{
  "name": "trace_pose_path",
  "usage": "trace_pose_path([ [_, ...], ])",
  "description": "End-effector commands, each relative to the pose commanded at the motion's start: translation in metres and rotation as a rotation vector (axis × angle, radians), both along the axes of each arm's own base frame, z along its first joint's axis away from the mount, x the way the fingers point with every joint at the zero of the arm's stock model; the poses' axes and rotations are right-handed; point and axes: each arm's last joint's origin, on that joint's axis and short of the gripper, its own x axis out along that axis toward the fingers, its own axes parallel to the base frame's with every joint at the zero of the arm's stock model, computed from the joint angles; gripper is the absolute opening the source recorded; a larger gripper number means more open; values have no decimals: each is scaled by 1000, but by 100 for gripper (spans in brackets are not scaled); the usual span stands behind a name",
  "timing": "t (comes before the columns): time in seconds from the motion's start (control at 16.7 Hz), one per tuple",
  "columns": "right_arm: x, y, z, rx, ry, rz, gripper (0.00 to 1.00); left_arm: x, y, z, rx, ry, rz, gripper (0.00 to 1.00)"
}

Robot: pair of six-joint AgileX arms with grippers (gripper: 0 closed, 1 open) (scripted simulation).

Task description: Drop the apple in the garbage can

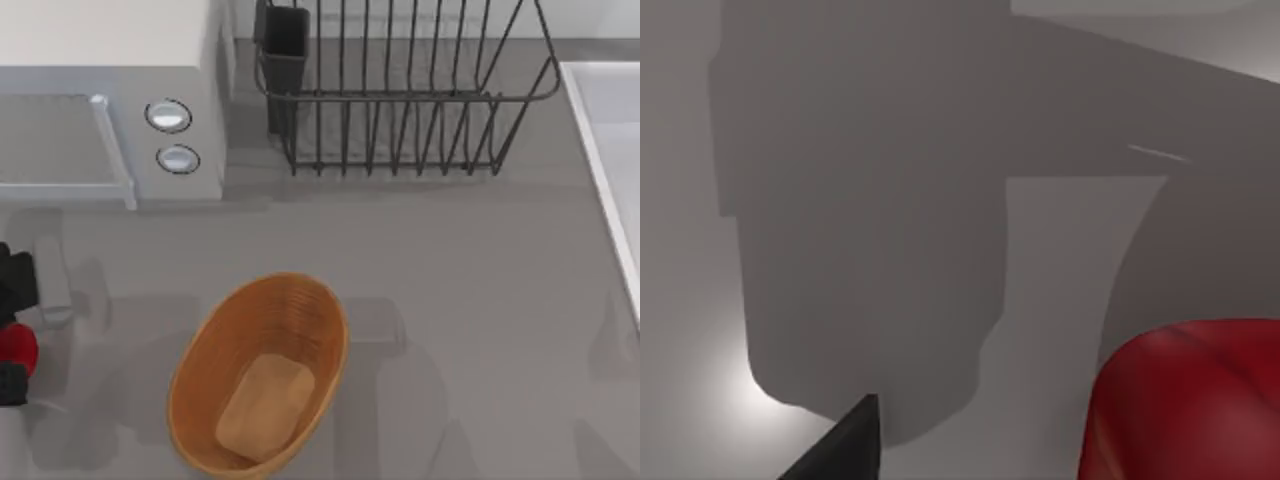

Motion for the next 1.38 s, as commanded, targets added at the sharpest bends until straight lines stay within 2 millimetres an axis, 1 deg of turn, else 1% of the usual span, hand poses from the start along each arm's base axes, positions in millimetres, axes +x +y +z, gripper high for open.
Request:
trace_pose_path([
  [0.24,0,0,0,0,0,0,100,0,0,-1,0,1,0,100],
  [1.02,0,0,0,0,0,0,100,0,0,-1,0,1,0,2],
  [1.08,0,0,0,0,0,0,100,0,0,-1,0,1,0,0],
  [1.38,0,0,0,0,0,0,100,0,0,-1,0,1,0,0],
])
